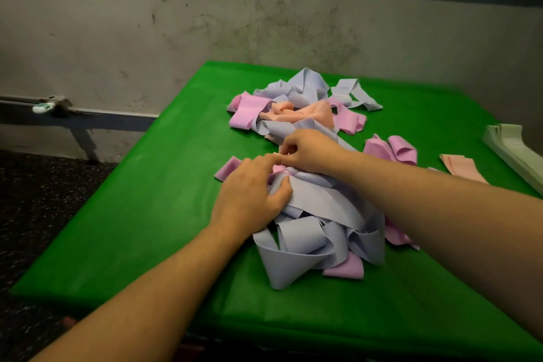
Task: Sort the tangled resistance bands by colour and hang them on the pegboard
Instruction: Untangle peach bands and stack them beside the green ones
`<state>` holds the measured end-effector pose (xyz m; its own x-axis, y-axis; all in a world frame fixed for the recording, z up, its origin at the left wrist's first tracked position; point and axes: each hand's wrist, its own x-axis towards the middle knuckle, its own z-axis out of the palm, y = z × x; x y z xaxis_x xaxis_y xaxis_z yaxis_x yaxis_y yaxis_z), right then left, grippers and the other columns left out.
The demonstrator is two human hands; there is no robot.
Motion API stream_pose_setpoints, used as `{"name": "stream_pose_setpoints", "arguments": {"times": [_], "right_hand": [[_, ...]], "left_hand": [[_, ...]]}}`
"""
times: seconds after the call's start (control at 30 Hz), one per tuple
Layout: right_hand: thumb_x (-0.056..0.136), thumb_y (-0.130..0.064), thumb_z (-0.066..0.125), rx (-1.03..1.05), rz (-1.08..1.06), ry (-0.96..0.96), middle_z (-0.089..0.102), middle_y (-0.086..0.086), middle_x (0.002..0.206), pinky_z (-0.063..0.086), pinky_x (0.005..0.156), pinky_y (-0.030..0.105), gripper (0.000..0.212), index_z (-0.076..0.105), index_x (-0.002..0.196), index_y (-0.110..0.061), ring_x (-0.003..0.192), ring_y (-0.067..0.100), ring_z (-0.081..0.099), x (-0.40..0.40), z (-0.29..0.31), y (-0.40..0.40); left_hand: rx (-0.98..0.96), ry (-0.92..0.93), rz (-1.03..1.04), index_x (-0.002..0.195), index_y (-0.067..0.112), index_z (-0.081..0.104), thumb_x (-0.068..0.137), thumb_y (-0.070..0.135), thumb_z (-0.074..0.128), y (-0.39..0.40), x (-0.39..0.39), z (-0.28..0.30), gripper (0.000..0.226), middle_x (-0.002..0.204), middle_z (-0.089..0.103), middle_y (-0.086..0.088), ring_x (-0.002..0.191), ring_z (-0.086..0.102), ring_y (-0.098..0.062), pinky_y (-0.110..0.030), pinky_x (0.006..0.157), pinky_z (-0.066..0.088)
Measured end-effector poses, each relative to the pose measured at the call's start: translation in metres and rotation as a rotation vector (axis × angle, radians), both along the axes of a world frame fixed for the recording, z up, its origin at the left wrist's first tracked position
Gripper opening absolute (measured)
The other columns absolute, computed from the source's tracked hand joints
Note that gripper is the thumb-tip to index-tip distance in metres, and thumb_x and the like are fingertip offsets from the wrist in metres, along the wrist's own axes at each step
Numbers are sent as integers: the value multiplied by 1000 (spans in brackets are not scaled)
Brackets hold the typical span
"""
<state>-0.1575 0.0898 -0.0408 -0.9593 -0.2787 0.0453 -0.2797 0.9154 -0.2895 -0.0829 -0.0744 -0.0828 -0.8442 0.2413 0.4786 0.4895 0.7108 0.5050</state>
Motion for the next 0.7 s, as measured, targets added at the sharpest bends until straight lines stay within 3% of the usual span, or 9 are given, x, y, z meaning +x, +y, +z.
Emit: {"name": "stream_pose_setpoints", "arguments": {"times": [0.17,0.27,0.33,0.37,0.43,0.5,0.53,0.6,0.7], "right_hand": [[82,-27,79,-51,116,292,53,-6,90,43,71,31,15,69,78,-15,84,11,48,21,13,9],[79,-22,82,-123,224,372,63,3,93,43,74,28,17,69,74,-12,88,10,49,31,18,18],[85,-21,77,-225,195,286,69,2,97,46,75,18,17,63,77,-14,90,6,55,42,24,20],[89,-22,72,-283,137,230,69,1,93,48,74,19,18,59,80,-14,87,10,59,48,28,21],[94,-24,65,-442,10,213,66,9,84,50,72,34,21,54,86,-8,79,25,61,53,35,23],[96,-21,62,-644,-120,192,66,20,89,51,70,42,16,51,95,-9,79,29,62,52,43,28],[96,-17,59,-763,-176,129,66,20,92,52,67,40,11,50,101,-14,80,27,64,52,47,30],[95,-8,51,-953,-285,-74,65,14,102,54,61,32,27,47,114,-28,84,25,66,53,51,32],[93,-3,38,-996,-428,-263,62,8,113,54,56,26,44,57,115,-36,82,21,65,49,49,33]], "left_hand": [[-3,5,9,120,27,59,89,39,57,0,1,1,34,99,64,6,92,51,-13,-33,79,43],[16,-22,30,120,26,50,89,41,57,1,1,1,35,94,57,8,87,49,-12,-30,70,37],[16,-23,51,117,25,45,88,42,58,1,0,-1,36,96,57,5,86,50,-15,-30,68,35],[18,-22,58,117,25,44,88,42,58,1,0,-2,37,96,56,4,85,50,-16,-30,67,35],[32,-28,63,119,24,43,88,41,59,1,0,-4,39,94,52,6,86,47,-15,-29,68,35],[26,-26,59,123,22,44,88,40,59,0,-2,-5,42,98,52,5,90,46,-15,-30,71,37],[16,-20,51,125,22,45,89,40,59,0,-2,-5,43,102,54,4,92,47,-15,-31,73,39],[-6,-5,29,127,21,48,89,39,58,0,-4,-6,43,111,56,3,97,50,-16,-34,79,45],[-47,54,-13,121,22,58,87,40,53,0,-7,-6,39,117,57,3,101,54,-19,-39,84,50]]}}
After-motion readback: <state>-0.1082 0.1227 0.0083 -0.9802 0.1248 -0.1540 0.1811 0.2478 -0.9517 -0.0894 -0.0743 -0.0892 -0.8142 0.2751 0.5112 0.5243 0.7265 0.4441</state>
